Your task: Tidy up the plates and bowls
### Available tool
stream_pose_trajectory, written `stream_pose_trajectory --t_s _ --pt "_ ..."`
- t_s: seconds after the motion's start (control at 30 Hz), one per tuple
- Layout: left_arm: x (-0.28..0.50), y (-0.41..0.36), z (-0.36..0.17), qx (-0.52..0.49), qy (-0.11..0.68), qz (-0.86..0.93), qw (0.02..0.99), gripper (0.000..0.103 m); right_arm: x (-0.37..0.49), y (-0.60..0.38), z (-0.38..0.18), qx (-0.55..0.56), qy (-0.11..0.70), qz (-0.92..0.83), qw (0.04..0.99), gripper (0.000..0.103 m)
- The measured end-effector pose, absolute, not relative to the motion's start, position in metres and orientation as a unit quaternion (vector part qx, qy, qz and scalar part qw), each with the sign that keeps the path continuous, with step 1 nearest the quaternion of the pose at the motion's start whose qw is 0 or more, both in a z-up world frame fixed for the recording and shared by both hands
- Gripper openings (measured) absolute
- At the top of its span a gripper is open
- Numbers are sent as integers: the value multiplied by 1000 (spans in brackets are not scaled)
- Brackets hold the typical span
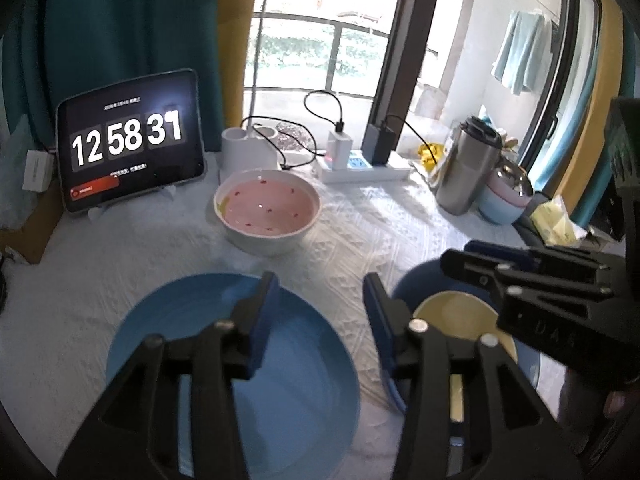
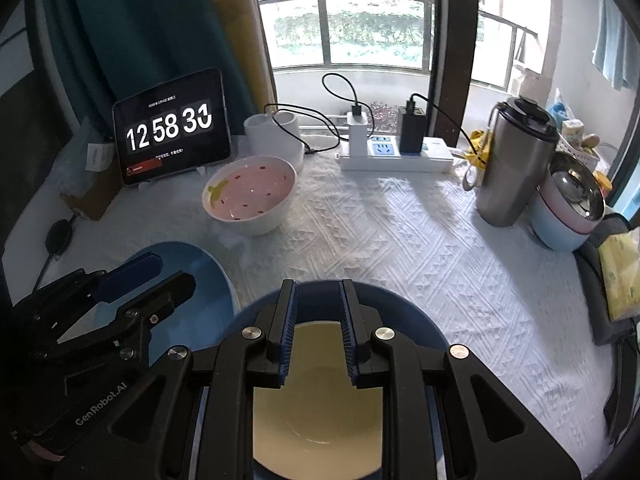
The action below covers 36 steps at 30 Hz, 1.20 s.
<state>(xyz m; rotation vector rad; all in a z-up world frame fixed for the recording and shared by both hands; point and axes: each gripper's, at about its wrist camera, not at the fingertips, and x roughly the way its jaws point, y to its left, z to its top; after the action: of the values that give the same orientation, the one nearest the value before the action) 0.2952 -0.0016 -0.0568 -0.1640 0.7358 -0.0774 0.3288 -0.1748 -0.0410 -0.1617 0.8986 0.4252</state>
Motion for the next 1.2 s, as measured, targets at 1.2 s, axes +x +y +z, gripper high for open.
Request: stream_pose_trajectory --t_s 1.2 --pt "373 79 -71 -127 389 -10 912 46 408 -91 -57 -88 460 232 852 33"
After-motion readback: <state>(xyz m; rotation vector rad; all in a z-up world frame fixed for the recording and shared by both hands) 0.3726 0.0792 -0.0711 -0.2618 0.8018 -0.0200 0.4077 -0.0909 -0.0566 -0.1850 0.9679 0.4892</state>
